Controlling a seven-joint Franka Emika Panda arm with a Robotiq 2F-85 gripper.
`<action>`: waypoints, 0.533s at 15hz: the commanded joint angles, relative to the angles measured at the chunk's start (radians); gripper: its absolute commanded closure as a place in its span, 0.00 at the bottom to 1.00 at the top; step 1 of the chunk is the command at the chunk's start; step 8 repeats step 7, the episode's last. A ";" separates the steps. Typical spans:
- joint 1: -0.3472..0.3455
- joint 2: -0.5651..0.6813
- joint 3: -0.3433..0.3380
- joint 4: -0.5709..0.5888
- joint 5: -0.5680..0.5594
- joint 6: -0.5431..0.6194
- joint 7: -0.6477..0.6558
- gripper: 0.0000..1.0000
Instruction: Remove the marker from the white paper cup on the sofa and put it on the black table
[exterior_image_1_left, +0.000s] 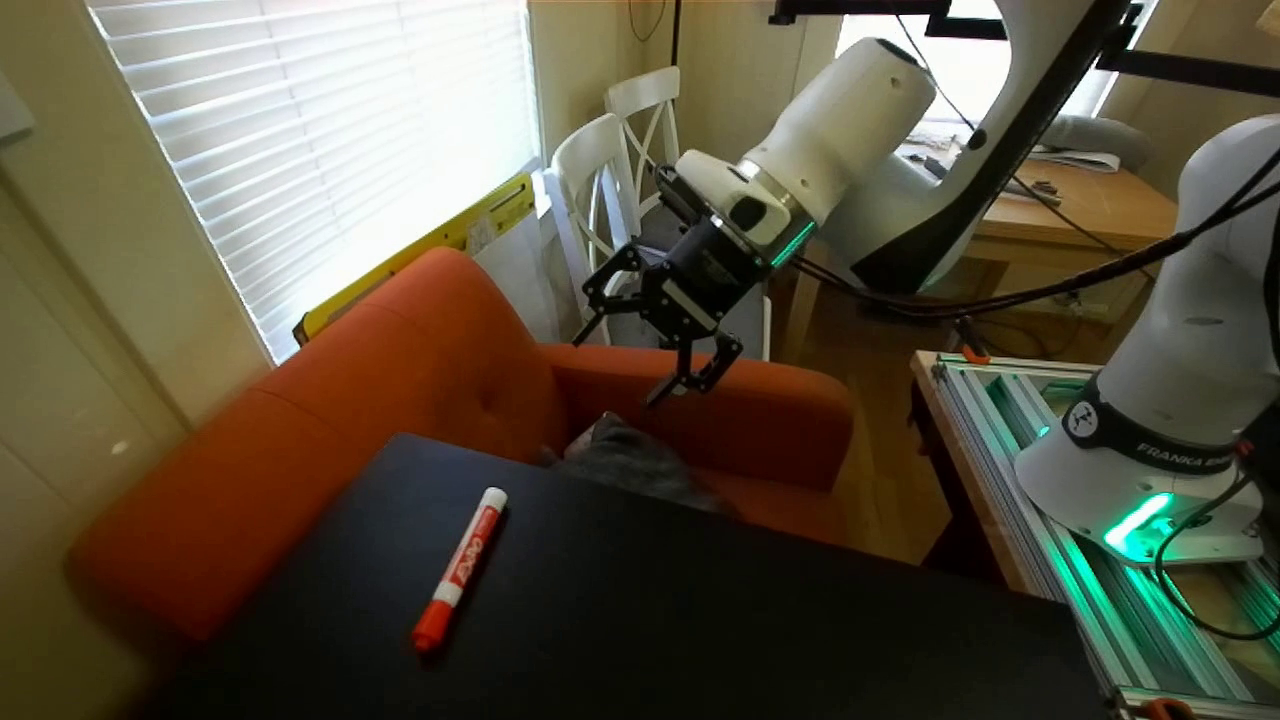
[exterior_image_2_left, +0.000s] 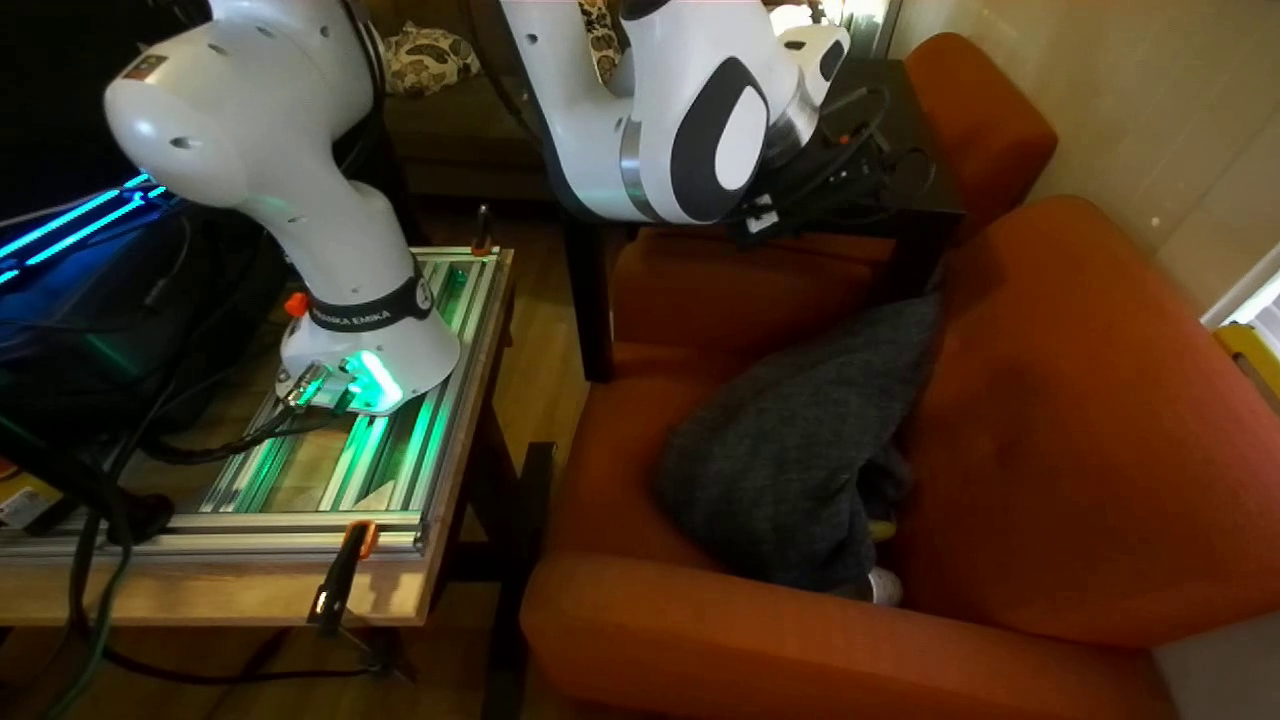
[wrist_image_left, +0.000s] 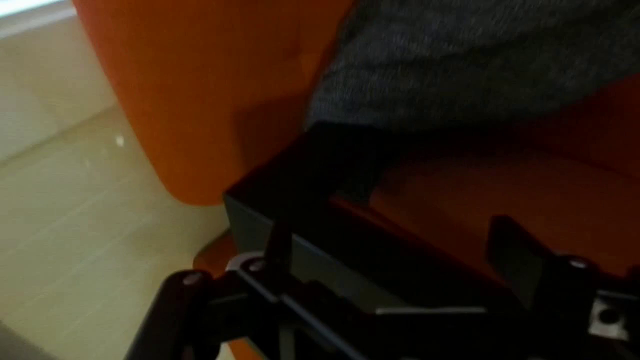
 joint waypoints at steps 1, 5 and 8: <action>0.014 0.028 -0.041 0.010 0.130 -0.165 -0.069 0.00; 0.011 0.026 -0.056 0.016 0.134 -0.249 -0.042 0.00; 0.012 0.033 -0.057 0.023 0.148 -0.268 -0.046 0.00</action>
